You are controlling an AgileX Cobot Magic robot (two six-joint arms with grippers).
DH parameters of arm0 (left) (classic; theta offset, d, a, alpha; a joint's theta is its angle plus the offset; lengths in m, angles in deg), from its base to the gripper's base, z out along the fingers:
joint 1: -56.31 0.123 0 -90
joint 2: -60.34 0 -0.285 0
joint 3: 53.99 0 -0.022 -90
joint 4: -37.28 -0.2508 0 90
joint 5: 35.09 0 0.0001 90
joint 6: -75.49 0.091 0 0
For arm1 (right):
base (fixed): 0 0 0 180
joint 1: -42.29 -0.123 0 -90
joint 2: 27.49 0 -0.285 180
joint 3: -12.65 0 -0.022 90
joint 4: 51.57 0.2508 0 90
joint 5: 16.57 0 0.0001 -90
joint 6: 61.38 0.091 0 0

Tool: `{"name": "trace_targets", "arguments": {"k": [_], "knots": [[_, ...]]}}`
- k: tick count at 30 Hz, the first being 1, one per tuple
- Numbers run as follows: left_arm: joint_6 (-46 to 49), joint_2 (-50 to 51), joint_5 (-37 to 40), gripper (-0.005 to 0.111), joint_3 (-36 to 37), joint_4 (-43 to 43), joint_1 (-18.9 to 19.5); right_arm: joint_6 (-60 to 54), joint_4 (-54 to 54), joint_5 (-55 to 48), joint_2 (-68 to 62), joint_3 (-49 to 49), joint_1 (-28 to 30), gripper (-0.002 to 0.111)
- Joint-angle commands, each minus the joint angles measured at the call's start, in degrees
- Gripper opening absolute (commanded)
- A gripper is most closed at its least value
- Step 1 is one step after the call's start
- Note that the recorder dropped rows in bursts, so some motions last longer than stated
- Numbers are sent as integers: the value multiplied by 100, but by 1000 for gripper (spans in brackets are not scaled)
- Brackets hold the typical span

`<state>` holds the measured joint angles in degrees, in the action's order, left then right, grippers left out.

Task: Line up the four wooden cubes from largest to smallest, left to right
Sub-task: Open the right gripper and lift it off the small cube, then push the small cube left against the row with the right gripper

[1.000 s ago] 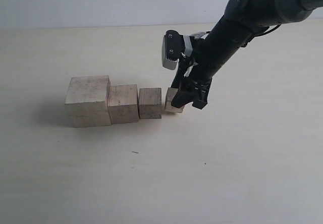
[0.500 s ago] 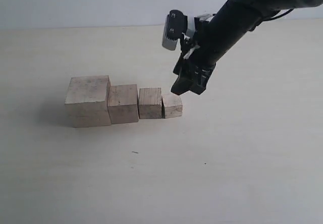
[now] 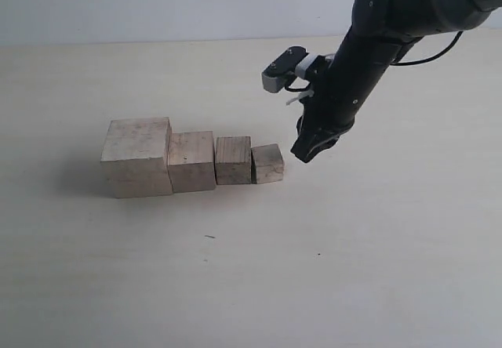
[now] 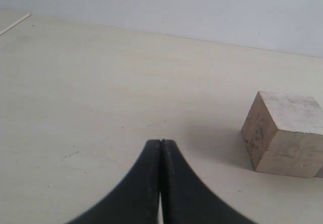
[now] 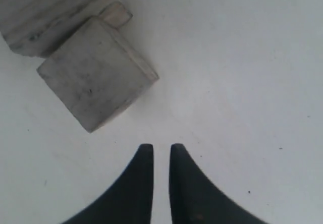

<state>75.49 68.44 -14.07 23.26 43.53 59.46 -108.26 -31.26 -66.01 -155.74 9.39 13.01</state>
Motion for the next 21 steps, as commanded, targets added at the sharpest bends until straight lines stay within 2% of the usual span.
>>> {"name": "trace_targets", "arguments": {"k": [1,16,21], "knots": [[0,-32,-35,0,-3,-1,-29,208,203,28,-114,13,-5,0],[0,-32,-35,0,-3,-1,-29,178,784,-211,-164,13,-5,0],[0,-32,-35,0,-3,-1,-29,-184,1184,-314,-164,13,-5,0]]}}
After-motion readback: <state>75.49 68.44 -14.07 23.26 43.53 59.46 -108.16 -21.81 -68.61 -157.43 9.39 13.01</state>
